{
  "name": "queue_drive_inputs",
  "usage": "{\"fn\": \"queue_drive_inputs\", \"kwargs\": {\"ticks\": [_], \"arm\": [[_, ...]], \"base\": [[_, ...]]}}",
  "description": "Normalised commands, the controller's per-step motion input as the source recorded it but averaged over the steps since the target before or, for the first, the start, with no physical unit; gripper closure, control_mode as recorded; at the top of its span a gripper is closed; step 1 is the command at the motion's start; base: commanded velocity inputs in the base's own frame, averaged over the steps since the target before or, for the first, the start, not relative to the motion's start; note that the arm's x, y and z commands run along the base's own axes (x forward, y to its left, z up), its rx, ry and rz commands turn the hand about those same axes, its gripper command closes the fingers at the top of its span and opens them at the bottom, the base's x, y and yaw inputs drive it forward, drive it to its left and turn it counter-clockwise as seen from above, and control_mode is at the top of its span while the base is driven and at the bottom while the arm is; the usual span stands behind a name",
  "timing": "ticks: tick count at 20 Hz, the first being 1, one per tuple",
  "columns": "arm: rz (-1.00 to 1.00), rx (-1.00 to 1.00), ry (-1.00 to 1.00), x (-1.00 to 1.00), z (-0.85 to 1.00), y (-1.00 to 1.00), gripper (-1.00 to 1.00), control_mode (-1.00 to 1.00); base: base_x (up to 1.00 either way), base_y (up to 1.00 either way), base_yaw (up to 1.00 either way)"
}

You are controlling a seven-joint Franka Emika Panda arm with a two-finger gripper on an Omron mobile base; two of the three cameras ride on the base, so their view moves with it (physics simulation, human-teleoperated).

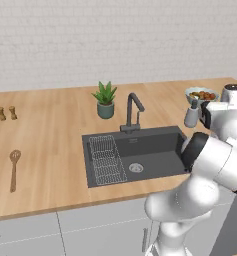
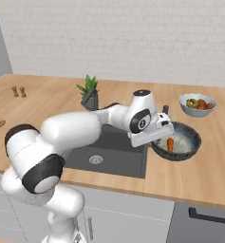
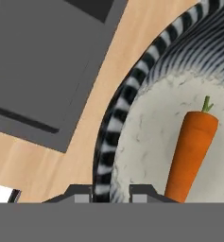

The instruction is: Pick the carrot from the sink and place it in the bowl. Then pick the bowl and place it in the microwave. Then close the microwave door and press the start button.

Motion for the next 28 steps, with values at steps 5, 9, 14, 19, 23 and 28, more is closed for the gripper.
{"fn": "queue_drive_inputs", "kwargs": {"ticks": [5, 9, 14, 19, 23, 28], "arm": [[0.31, 0.00, 0.03, -0.56, 1.00, 0.99, 1.00, -1.00], [0.34, -0.01, 0.10, -0.45, 1.00, 1.00, 1.00, -1.00], [0.43, -0.06, 0.15, -0.45, 0.76, 1.00, 1.00, -1.00], [0.44, -0.07, 0.04, -0.40, 0.45, 1.00, 1.00, -1.00], [0.29, -0.10, -0.09, -0.03, 0.21, 1.00, 1.00, -1.00], [0.10, -0.02, -0.12, -0.22, 0.12, 0.66, 1.00, -1.00]], "base": [[0.00, 0.00, 0.00], [0.00, 0.00, 0.00], [0.00, 0.00, 0.00], [0.00, 0.00, 0.00], [0.00, 0.00, 0.00], [0.00, 0.00, 0.00]]}}
